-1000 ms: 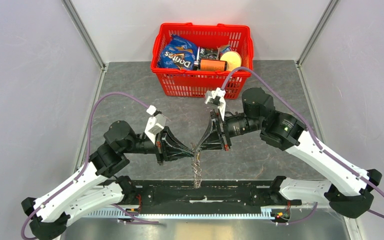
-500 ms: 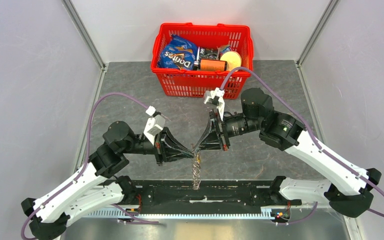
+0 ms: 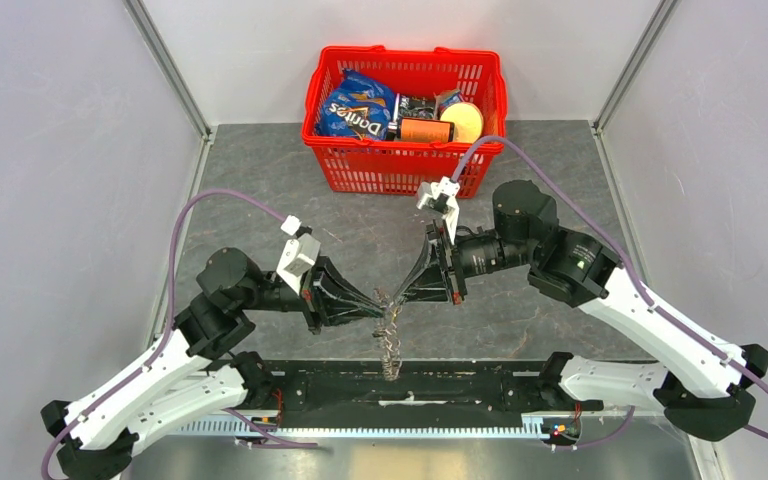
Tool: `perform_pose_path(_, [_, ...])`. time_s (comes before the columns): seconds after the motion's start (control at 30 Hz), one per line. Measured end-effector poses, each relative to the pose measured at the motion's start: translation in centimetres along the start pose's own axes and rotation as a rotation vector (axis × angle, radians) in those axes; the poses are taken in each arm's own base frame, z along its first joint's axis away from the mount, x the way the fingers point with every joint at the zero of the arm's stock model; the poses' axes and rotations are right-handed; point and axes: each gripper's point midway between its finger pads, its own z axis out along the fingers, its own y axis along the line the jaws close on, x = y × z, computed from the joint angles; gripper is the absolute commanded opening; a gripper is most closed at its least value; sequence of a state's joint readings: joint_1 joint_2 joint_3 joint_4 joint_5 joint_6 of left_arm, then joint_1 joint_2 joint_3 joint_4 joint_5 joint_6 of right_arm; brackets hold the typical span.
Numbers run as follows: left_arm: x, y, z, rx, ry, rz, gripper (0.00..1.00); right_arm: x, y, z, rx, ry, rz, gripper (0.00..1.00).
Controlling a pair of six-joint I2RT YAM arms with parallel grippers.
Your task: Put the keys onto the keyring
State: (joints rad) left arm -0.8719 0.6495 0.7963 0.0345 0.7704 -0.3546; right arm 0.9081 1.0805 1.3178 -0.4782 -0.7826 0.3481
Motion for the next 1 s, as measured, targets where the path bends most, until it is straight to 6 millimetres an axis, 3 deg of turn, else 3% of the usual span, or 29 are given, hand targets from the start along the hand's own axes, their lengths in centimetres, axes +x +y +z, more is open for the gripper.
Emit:
perform_pose_path(0.4, [0.1, -0.1, -0.2, 0.003, -0.009, 0.004, 0.02, 1.2, -0.2, 0.1, -0.002, 0.01, 0.026, 0.01])
perform_pose_path(0.5, [0.0, -0.2, -0.1, 0.005, -0.013, 0.005, 0.02, 1.2, -0.3, 0.1, -0.002, 0.011, 0.029, 0.24])
perform_pose_path(0.6, [-0.1, -0.3, -0.1, 0.008, -0.016, 0.003, 0.02, 1.2, -0.3, 0.1, 0.001, 0.009, 0.027, 0.36])
perform_pose_path(0.77, [-0.1, -0.5, -0.1, 0.022, -0.015, 0.003, 0.02, 0.9, -0.3, 0.0, 0.011, 0.004, 0.015, 0.41])
perform_pose_path(1.0, [-0.3, -0.7, -0.1, 0.029, -0.023, 0.009, 0.02, -0.9, 0.5, -0.2, -0.002, -0.022, -0.031, 0.4])
